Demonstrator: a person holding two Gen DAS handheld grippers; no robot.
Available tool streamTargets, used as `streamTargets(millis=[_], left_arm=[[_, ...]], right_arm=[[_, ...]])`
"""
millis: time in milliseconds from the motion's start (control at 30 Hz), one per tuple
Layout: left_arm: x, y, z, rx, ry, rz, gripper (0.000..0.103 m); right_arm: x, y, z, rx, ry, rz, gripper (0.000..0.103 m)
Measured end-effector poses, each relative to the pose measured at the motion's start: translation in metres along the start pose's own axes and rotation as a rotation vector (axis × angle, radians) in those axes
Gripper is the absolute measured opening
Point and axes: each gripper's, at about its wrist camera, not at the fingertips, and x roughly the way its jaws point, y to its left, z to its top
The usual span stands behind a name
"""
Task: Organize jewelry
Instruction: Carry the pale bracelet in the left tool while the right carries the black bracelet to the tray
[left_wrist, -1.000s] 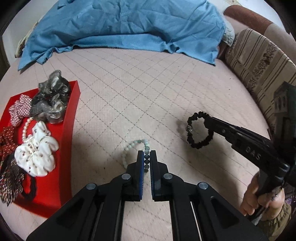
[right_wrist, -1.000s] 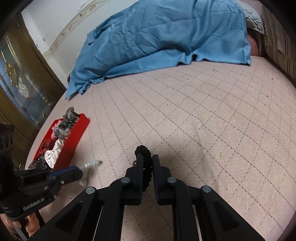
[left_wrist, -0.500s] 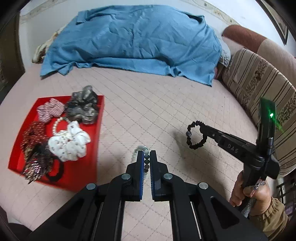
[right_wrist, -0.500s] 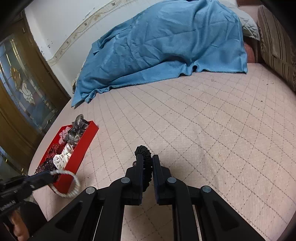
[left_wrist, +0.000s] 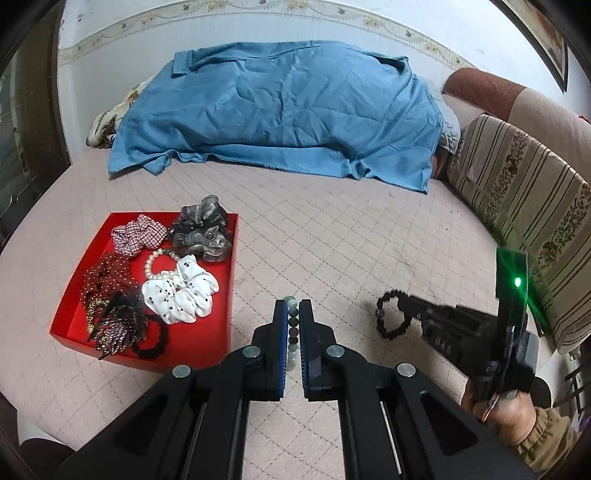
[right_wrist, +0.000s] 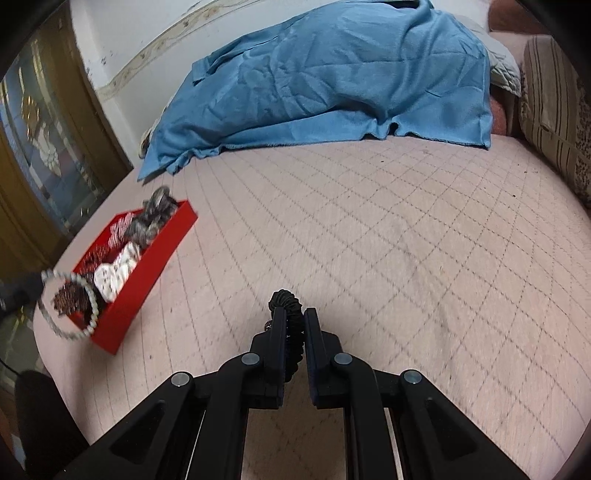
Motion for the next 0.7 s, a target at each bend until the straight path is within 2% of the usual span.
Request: streamTargets(millis=[333,700], left_arm=[[-0.026,0.021,-0.002,-0.029,-0.059,0.014,0.006],[-0.044,0.041,-0.009,-0.044,-0.1,0.12,0.006]], right_arm=[[-0.013,0.017,-0.021,0.018,0.005,-0.033,0.01],[-0.046,0.052,-0.017,-0.011,-0.04,0.0,0.01]])
